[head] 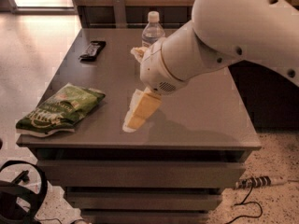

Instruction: Pick green jalapeno chip bag

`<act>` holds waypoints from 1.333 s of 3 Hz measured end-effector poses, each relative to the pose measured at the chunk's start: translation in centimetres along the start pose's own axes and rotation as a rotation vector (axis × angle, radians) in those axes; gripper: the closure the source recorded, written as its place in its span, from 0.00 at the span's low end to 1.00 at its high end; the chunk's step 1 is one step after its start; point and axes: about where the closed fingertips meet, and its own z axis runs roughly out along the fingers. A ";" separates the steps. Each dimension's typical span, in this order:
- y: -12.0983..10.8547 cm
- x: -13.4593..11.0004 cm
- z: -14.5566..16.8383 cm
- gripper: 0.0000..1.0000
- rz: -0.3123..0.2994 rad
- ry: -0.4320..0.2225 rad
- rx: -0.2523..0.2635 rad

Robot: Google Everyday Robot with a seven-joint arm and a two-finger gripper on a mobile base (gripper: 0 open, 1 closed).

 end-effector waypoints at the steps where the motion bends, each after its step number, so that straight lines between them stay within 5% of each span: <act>1: -0.1 -3.4 3.4 0.00 -0.038 -0.040 -0.031; 2: 0.1 -6.5 6.2 0.00 -0.068 -0.063 -0.047; 4: 0.2 -6.7 6.1 0.00 -0.073 -0.063 -0.047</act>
Offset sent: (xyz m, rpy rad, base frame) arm 0.0126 0.1398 -0.0119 0.0435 -0.0101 0.1405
